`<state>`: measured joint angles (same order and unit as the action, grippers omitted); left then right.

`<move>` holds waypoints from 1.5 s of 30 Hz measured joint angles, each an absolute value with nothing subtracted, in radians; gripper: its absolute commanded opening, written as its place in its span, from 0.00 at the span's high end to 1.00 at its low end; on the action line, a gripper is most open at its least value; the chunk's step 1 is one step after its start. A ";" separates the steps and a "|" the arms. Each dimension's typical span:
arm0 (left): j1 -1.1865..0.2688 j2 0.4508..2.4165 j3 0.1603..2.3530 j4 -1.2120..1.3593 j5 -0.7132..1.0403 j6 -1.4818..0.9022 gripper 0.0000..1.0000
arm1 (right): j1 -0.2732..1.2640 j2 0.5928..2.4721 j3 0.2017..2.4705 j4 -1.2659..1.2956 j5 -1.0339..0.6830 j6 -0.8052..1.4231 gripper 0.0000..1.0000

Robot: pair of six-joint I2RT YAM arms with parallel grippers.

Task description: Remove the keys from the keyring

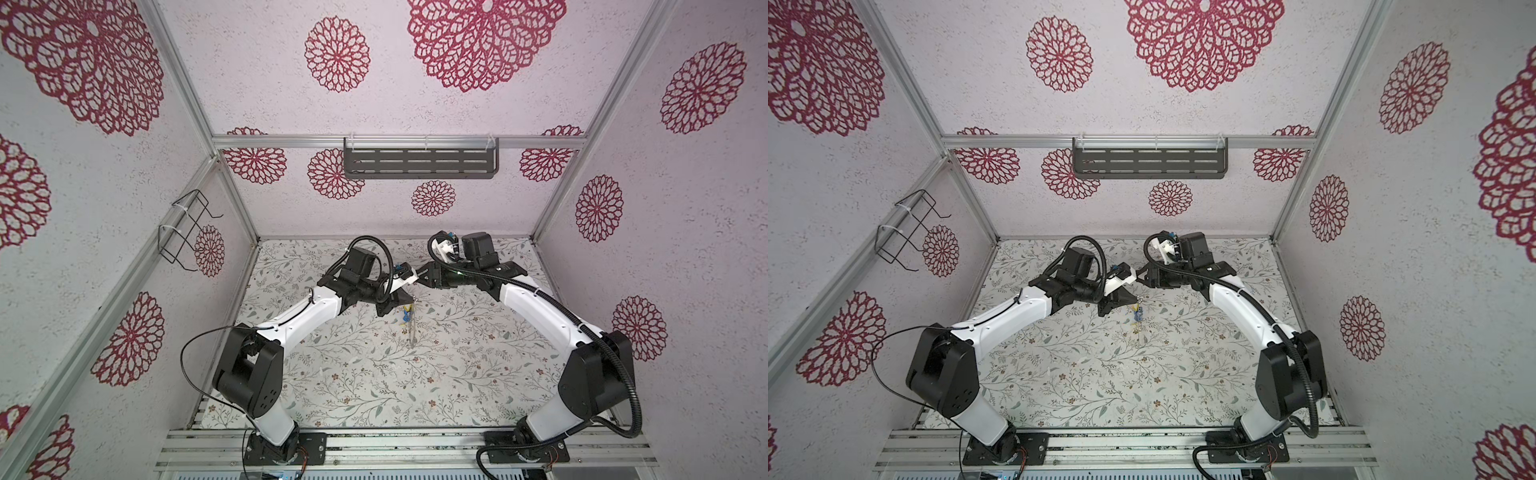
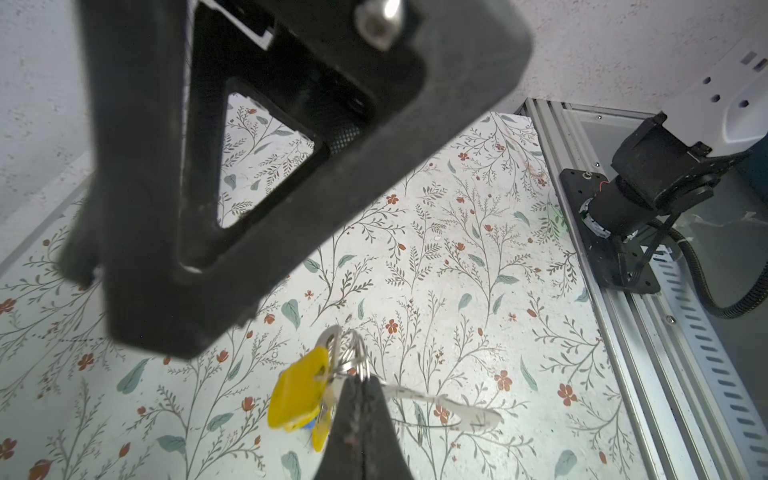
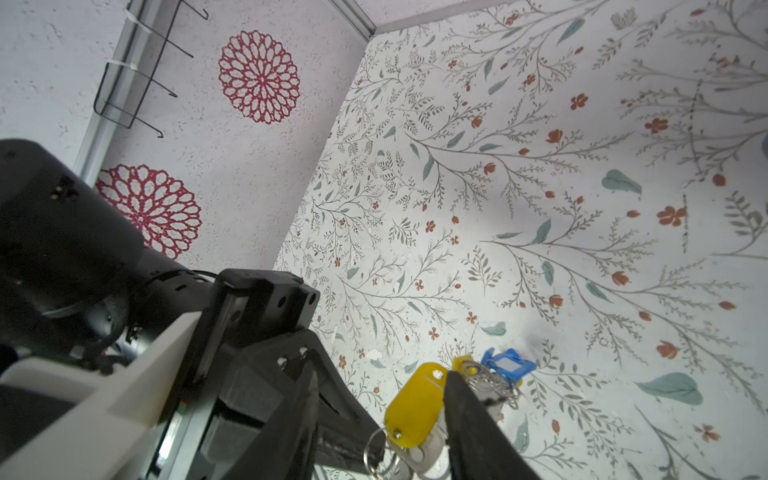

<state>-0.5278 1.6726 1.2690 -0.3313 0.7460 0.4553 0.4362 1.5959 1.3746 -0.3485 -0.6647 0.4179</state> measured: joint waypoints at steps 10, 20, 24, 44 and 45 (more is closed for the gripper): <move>-0.528 1.673 1.278 -0.336 0.747 0.459 1.00 | 0.500 1.641 1.418 -0.507 -0.578 0.383 0.54; -0.529 1.677 1.278 -0.335 0.746 0.455 1.00 | 0.503 1.641 1.418 -0.537 -0.554 0.377 0.59; -0.529 1.681 1.279 -0.335 0.746 0.451 1.00 | 0.508 1.640 1.418 -0.538 -0.545 0.376 0.67; -0.531 1.689 1.286 -0.311 0.739 0.414 1.00 | 0.519 1.594 1.394 -0.542 -0.442 0.367 1.00; -0.532 1.689 1.283 -0.303 0.739 0.409 1.00 | 0.519 1.590 1.383 -0.535 -0.437 0.368 1.00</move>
<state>-0.5316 1.6890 1.2835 -0.3035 0.7391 0.4088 0.5190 1.5898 1.3830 -0.5350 -0.4366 0.3676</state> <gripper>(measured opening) 0.044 0.047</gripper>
